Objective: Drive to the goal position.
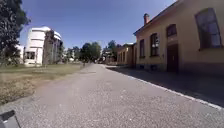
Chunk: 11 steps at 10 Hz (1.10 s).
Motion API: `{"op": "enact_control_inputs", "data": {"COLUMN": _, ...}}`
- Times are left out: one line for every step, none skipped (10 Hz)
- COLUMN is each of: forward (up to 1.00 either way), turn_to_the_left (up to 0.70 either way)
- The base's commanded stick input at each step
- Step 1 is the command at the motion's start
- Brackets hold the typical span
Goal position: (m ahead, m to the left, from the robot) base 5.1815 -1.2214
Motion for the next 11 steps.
{"op": "enact_control_inputs", "data": {"forward": 0.0, "turn_to_the_left": -0.45}}
{"op": "enact_control_inputs", "data": {"forward": 0.0, "turn_to_the_left": -0.45}}
{"op": "enact_control_inputs", "data": {"forward": 0.0, "turn_to_the_left": -0.45}}
{"op": "enact_control_inputs", "data": {"forward": 0.0, "turn_to_the_left": -0.45}}
{"op": "enact_control_inputs", "data": {"forward": 0.0, "turn_to_the_left": -0.45}}
{"op": "enact_control_inputs", "data": {"forward": 0.0, "turn_to_the_left": -0.45}}
{"op": "enact_control_inputs", "data": {"forward": 0.0, "turn_to_the_left": -0.45}}
{"op": "enact_control_inputs", "data": {"forward": 0.0, "turn_to_the_left": -0.45}}
{"op": "enact_control_inputs", "data": {"forward": 0.0, "turn_to_the_left": -0.45}}
{"op": "enact_control_inputs", "data": {"forward": 0.0, "turn_to_the_left": -0.45}}
{"op": "enact_control_inputs", "data": {"forward": 0.0, "turn_to_the_left": -0.45}}
